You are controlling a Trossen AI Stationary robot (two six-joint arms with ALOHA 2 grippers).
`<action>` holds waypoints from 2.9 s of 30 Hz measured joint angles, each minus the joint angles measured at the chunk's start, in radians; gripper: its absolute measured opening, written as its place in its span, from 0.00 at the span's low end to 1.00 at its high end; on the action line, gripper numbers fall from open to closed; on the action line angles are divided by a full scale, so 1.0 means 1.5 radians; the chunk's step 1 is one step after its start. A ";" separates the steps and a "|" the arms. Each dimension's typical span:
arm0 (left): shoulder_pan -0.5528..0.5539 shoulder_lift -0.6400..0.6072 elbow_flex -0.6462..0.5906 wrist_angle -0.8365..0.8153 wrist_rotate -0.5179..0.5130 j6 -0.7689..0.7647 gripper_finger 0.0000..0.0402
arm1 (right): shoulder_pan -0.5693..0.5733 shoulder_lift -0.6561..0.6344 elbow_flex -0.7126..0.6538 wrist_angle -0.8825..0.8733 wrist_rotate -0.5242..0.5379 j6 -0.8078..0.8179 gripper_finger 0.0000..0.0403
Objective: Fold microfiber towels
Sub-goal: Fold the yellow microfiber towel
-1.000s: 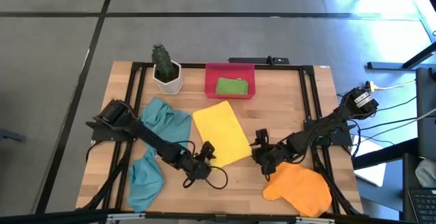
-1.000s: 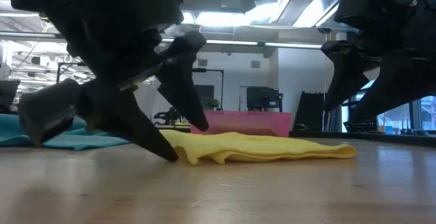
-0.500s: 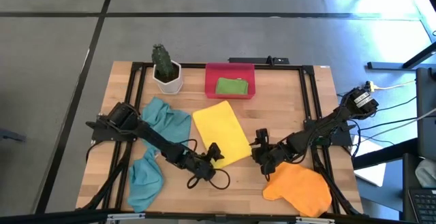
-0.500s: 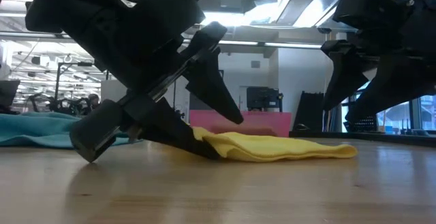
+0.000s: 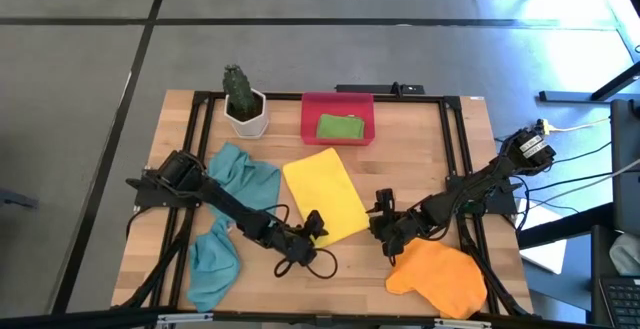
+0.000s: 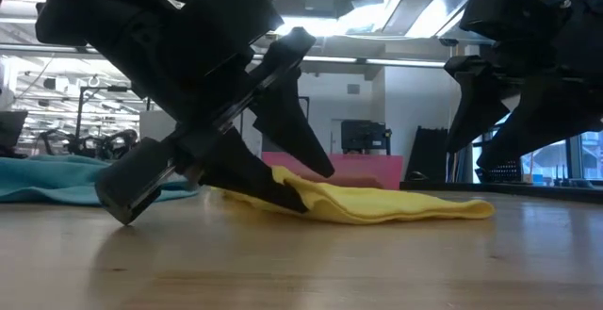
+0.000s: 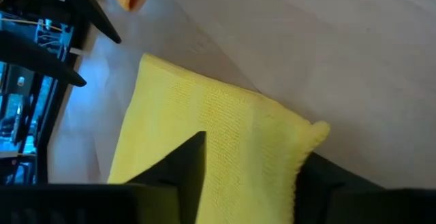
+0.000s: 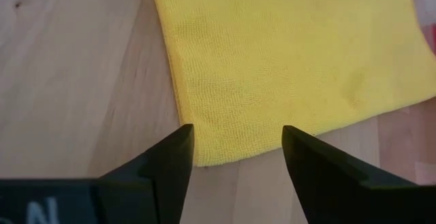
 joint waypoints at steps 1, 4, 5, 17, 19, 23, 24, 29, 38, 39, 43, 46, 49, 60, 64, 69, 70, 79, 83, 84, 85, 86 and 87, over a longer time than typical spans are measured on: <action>0.000 0.000 0.000 0.000 0.004 0.000 0.34 | 0.000 0.000 0.000 0.000 0.000 0.000 0.56; 0.001 0.000 0.000 0.001 0.015 -0.017 0.21 | 0.000 0.000 0.000 0.002 0.000 -0.001 0.56; 0.001 0.001 0.000 0.002 0.018 -0.023 0.16 | 0.000 0.000 0.000 0.006 0.000 -0.001 0.56; 0.001 -0.009 -0.004 -0.002 0.040 -0.143 0.00 | 0.031 0.053 0.000 0.052 -0.016 -0.037 0.56; 0.001 -0.013 -0.007 -0.002 0.054 -0.157 0.00 | 0.041 0.076 0.000 0.059 -0.010 -0.040 0.56; 0.001 -0.014 -0.012 0.001 0.068 -0.175 0.00 | 0.062 0.112 0.000 0.064 0.036 -0.052 0.56; 0.001 -0.014 -0.012 0.001 0.068 -0.176 0.00 | 0.067 0.117 0.001 0.063 0.048 -0.057 0.56; 0.002 -0.015 -0.012 -0.002 0.068 -0.183 0.00 | 0.083 0.131 0.003 0.055 0.091 -0.099 0.56; 0.000 -0.061 -0.011 0.000 0.075 -0.203 0.00 | 0.081 0.131 0.002 0.039 0.111 -0.140 0.56; 0.000 -0.067 -0.011 -0.004 0.075 -0.209 0.00 | 0.081 0.131 0.001 0.040 0.111 -0.140 0.56; 0.000 -0.082 -0.011 -0.011 0.075 -0.227 0.00 | 0.081 0.131 0.001 0.046 0.112 -0.138 0.56; 0.002 -0.089 -0.011 -0.013 0.069 -0.243 0.00 | 0.087 0.132 0.000 0.057 0.114 -0.139 0.56; 0.007 -0.095 -0.011 -0.015 0.061 -0.257 0.00 | 0.089 0.133 -0.001 0.065 0.114 -0.140 0.56; 0.032 -0.117 -0.011 -0.019 0.011 -0.296 0.00 | 0.089 0.134 -0.001 0.078 0.117 -0.125 0.56; 0.038 -0.123 -0.011 -0.022 -0.009 -0.304 0.00 | 0.089 0.134 -0.001 0.083 0.118 -0.123 0.56; 0.043 -0.141 -0.011 -0.028 -0.030 -0.312 0.00 | 0.089 0.134 -0.001 0.104 0.117 -0.123 0.56; 0.043 -0.146 -0.011 -0.030 -0.031 -0.312 0.00 | 0.089 0.134 -0.001 0.109 0.117 -0.124 0.56; 0.043 -0.166 -0.011 -0.054 -0.049 -0.316 0.00 | 0.091 0.181 0.002 0.162 0.160 -0.122 0.56; 0.043 -0.166 -0.011 -0.057 -0.049 -0.316 0.00 | 0.091 0.193 0.002 0.178 0.179 -0.120 0.55; 0.043 -0.166 -0.011 -0.059 -0.049 -0.317 0.00 | 0.090 0.193 0.002 0.187 0.180 -0.120 0.54; 0.043 -0.166 -0.011 -0.063 -0.049 -0.319 0.00 | 0.089 0.193 0.002 0.195 0.180 -0.120 0.53; 0.043 -0.166 -0.011 -0.064 -0.049 -0.320 0.00 | 0.089 0.194 0.002 0.201 0.180 -0.120 0.52; 0.043 -0.166 -0.011 -0.064 -0.049 -0.322 0.00 | 0.089 0.194 0.002 0.202 0.181 -0.120 0.50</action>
